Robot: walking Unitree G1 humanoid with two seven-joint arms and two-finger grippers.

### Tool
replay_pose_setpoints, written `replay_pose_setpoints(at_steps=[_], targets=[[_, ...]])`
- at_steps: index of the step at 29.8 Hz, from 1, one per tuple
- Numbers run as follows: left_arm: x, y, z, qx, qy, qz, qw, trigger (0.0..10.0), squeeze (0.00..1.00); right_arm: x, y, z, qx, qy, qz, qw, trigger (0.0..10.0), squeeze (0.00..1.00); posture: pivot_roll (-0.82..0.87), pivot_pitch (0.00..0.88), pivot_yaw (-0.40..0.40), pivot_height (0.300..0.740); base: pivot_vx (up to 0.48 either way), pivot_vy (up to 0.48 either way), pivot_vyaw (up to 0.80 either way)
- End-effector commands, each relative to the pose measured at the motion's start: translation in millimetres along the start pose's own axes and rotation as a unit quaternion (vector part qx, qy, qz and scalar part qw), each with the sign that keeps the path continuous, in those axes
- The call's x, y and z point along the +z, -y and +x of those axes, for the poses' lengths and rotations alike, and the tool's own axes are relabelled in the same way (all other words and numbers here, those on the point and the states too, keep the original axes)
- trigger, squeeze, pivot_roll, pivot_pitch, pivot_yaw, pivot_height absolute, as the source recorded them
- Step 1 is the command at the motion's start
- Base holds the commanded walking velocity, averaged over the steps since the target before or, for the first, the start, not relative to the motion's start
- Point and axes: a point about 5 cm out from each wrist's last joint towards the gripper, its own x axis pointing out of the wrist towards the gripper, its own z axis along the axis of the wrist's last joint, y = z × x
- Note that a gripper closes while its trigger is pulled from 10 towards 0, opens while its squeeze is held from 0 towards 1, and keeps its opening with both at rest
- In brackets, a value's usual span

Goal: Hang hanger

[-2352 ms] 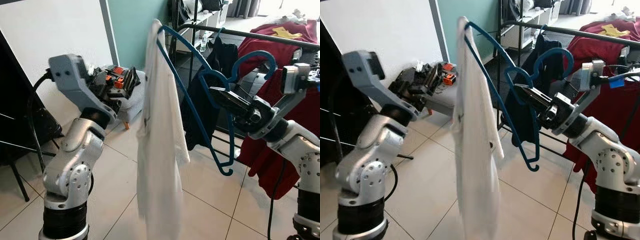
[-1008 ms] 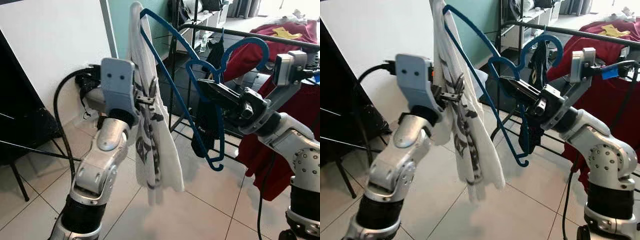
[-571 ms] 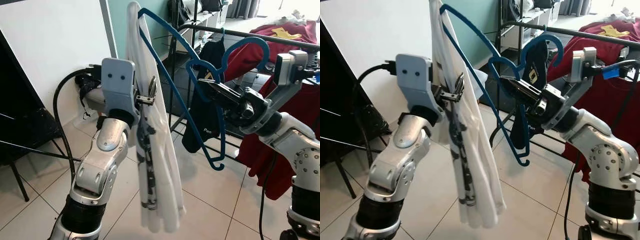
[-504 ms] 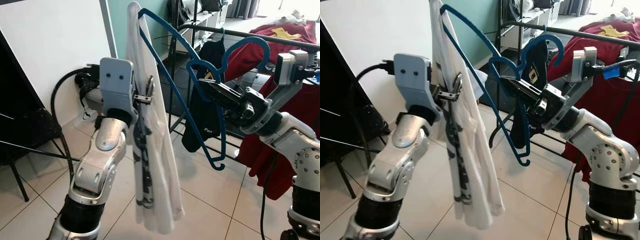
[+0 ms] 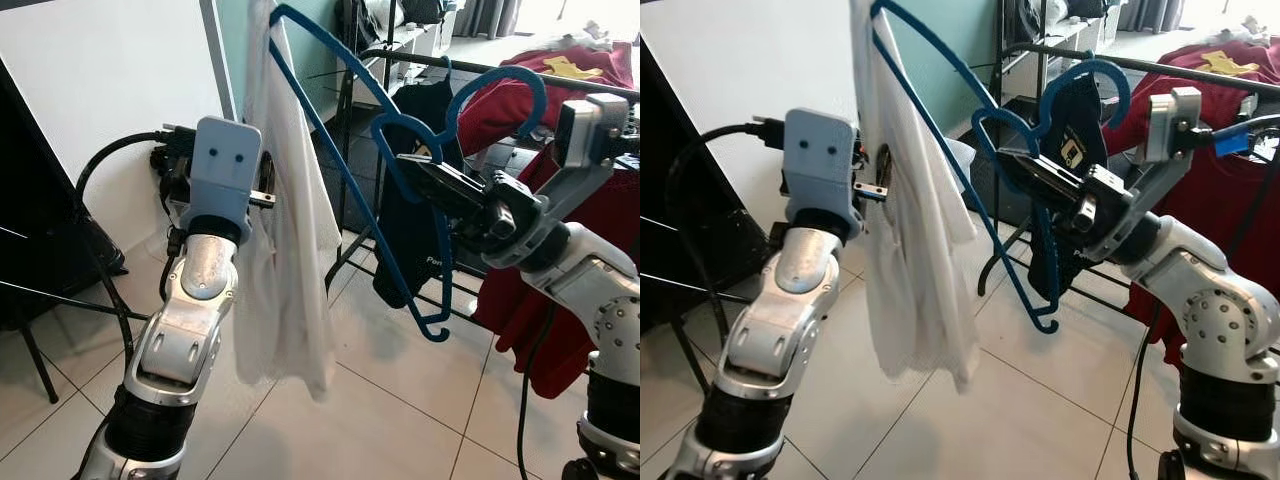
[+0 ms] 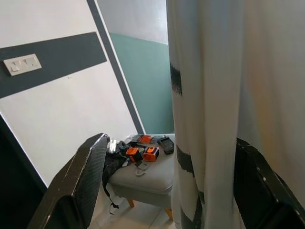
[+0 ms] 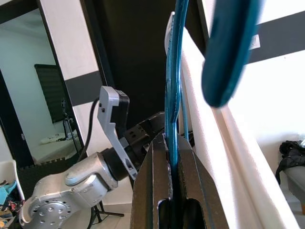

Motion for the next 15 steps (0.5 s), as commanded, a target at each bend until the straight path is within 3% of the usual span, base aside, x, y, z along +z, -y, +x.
replay_pose_setpoints(at_steps=[1, 10, 15], targets=[[-2, -2.5, 4.7, 0.005, -0.003, -0.008, 1.000, 10.0, 0.00, 6, -10.3, 3.8, 0.029, 0.008, -0.012, 0.999, 10.0, 0.00, -0.08, 0.067, 0.065, 0.740, 0.000, 0.000, 0.00], [6, -0.9, 20.6, 0.000, 0.018, -0.024, 1.000, 10.0, 0.00, 7, -12.3, 2.3, 0.026, 0.009, -0.016, 1.000, 10.0, 0.00, -0.10, 0.067, 0.077, 0.740, 0.000, 0.000, 0.00], [15, -15.6, 27.5, 0.027, 0.036, -0.012, 0.999, 10.0, 0.00, 7, -11.4, 0.2, 0.016, 0.009, -0.016, 1.000, 10.0, 0.00, -0.10, 0.069, 0.075, 0.740, 0.000, 0.000, 0.00]])
